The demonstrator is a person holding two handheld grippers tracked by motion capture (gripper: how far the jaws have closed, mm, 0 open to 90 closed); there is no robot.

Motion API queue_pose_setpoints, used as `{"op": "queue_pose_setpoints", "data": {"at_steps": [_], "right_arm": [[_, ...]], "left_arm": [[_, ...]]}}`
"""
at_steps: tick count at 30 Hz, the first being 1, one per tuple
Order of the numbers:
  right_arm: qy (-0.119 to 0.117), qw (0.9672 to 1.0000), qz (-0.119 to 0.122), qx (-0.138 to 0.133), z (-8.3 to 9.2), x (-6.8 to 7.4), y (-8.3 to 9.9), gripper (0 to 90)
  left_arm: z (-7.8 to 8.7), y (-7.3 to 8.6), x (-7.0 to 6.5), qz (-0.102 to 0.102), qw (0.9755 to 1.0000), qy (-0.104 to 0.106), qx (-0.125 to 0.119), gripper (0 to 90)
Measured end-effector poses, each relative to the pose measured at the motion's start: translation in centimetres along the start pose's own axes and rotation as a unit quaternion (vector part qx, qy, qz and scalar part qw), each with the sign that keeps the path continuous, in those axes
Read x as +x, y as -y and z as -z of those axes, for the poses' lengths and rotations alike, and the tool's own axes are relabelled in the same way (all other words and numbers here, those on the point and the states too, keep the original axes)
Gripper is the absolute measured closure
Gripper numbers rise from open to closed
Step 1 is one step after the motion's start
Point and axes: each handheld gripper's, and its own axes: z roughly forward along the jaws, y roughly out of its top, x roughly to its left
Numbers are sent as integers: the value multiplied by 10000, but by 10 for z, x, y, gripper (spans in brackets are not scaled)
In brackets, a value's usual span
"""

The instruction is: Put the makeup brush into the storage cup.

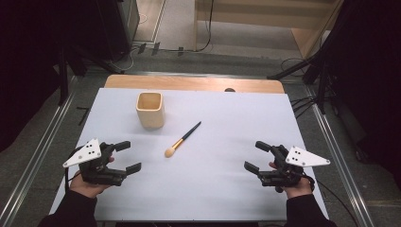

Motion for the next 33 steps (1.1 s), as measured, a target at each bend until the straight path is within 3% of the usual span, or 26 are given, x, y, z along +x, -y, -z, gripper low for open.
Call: {"op": "queue_pose_setpoints", "data": {"at_steps": [33], "right_arm": [[-24, 10000, 49, 16, -1, 0, 2, 188]], "left_arm": [[-3, -1, 1, -42, 10000, -51, 62, 140]]}}
